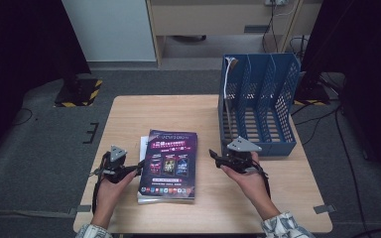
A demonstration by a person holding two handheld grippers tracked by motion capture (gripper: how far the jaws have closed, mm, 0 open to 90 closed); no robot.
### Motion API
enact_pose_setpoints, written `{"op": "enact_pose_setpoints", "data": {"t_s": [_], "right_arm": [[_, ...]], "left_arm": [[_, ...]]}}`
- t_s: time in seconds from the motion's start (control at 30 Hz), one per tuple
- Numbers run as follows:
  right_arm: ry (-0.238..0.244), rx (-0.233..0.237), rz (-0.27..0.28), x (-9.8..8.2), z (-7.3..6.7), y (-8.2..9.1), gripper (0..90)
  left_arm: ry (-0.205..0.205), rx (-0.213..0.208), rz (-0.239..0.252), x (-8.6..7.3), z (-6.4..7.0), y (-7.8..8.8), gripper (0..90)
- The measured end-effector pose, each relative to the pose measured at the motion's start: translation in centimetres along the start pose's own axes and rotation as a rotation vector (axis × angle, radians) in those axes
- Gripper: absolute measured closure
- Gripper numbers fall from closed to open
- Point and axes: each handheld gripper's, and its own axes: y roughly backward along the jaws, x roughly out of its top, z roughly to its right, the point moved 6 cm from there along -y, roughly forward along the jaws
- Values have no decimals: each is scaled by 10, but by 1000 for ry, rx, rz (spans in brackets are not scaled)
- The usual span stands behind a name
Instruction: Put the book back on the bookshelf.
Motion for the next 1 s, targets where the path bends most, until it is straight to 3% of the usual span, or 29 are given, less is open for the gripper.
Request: {"op": "enact_pose_setpoints", "data": {"t_s": [0.23,0.5,0.67,0.8,1.0], "right_arm": [[38,41,-25,-4,-11,-6,438],[35,79,-46,-9,-20,-13,445],[38,98,-73,-15,-25,-17,415],[41,118,-89,-18,-31,-20,385],[34,133,-112,-23,-33,-24,335]], "left_arm": [[-36,-60,-1,3,17,-2,229],[-50,-82,-17,3,27,-10,351],[-57,-82,-39,0,30,-17,341],[-56,-88,-42,-2,33,-21,270],[-28,-151,-34,-3,35,-24,296]]}}
